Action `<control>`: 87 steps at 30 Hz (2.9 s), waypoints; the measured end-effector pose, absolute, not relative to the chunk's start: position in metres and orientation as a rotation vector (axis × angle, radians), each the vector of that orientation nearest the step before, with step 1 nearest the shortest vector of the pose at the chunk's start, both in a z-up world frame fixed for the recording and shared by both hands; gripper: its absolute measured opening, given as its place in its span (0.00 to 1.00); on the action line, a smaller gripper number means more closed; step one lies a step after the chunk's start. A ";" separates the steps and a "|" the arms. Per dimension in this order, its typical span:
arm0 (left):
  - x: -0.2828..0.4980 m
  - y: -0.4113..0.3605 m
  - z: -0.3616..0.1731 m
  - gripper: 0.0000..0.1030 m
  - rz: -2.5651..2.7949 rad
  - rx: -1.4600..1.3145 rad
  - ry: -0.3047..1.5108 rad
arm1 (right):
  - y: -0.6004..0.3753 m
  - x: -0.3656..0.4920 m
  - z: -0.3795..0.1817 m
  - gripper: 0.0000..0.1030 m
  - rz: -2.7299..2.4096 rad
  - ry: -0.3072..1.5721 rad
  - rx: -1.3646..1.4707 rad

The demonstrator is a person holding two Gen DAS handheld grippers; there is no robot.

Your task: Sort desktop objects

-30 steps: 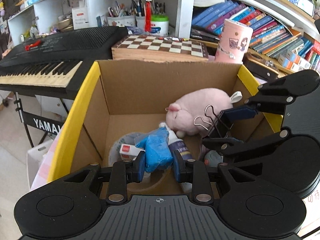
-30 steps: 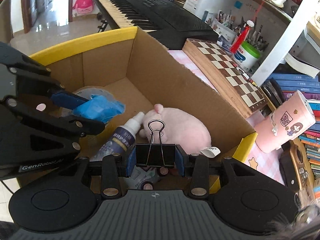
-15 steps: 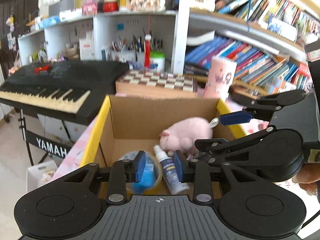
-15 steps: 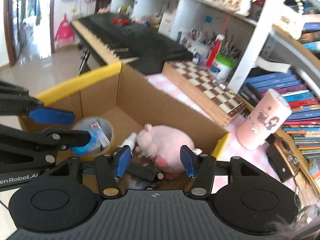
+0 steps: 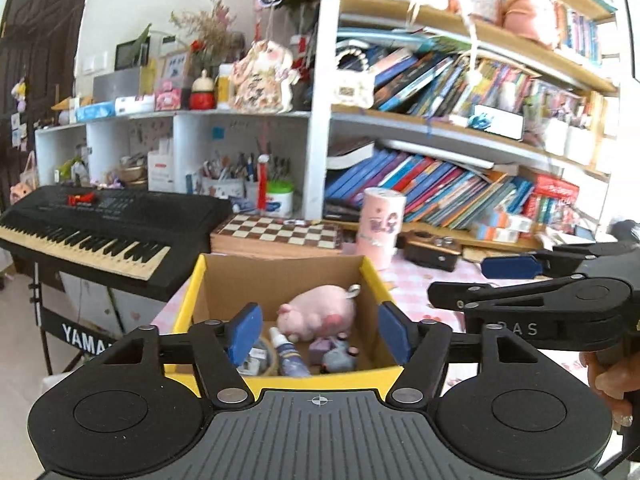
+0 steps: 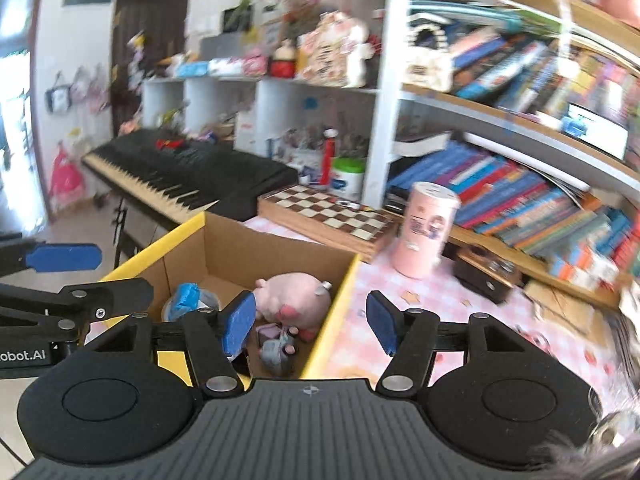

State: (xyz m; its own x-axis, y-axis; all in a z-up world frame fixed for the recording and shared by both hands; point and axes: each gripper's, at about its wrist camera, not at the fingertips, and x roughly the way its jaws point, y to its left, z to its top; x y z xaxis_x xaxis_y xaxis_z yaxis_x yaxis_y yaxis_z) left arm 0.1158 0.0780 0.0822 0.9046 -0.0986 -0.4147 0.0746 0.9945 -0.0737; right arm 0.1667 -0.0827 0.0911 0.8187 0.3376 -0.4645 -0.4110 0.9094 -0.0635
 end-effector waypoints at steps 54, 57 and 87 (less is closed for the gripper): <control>0.030 0.025 0.021 1.00 -0.106 0.010 0.720 | -0.155 0.012 0.014 0.96 0.030 0.696 0.026; 0.032 0.024 0.020 1.00 -0.102 0.015 0.729 | -0.156 0.012 0.014 0.96 0.026 0.697 0.029; 0.038 0.032 0.016 1.00 -0.095 0.014 0.753 | -0.152 0.017 0.011 0.97 0.027 0.718 0.040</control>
